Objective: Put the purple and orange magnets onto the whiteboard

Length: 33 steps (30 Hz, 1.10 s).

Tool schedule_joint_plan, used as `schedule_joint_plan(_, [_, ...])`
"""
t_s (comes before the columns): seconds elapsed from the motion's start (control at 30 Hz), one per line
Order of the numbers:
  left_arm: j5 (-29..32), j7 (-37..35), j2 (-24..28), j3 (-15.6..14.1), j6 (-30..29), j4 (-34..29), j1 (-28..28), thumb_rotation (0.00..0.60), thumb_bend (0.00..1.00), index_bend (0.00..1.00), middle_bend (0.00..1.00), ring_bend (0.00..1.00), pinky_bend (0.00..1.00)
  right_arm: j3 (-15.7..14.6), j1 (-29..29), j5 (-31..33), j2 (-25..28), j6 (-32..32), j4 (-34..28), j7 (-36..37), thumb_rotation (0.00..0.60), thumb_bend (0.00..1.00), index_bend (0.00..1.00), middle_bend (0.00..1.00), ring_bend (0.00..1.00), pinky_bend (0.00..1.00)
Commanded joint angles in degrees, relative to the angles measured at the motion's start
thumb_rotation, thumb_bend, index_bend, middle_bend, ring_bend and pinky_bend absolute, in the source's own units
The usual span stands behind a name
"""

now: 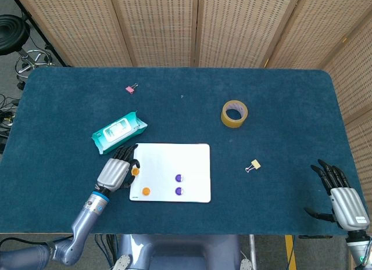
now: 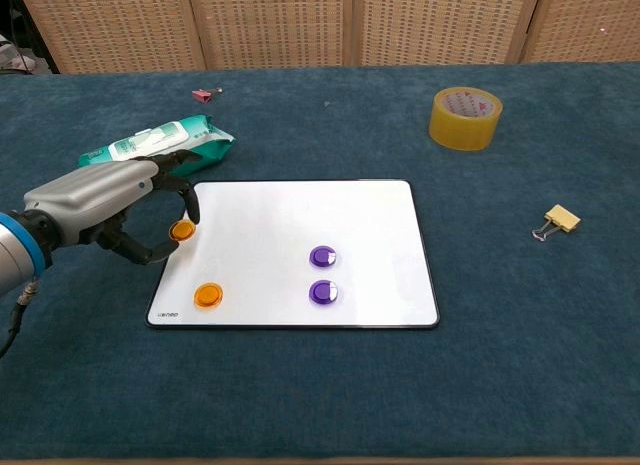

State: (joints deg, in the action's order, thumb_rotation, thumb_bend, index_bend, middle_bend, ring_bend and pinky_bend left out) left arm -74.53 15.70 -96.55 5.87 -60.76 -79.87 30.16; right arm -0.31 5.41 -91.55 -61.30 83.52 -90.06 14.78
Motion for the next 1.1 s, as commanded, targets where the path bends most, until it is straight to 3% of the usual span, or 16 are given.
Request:
schedule_joint_plan(0.03, [1.0,2.0,-0.9,0.2,0.9,-0.6,0.9,0.6,0.4,0.59,0.0,0.0,0.0,0.0,0.0,0.1,0.0,0.0,0.1,0.2,0.6,0.08,0.09,0.0,0.0,0.0])
schedule_joint_plan(1.1, [2.4,2.8,-3.4,-1.2,1.8,0.2,1.4,0.6,0.4,0.59,0.0,0.0,0.0,0.1,-0.1,0.2,0.2,-0.1,0.2,0.4,0.6,0.08,0.09,0.0,0.0,0.0])
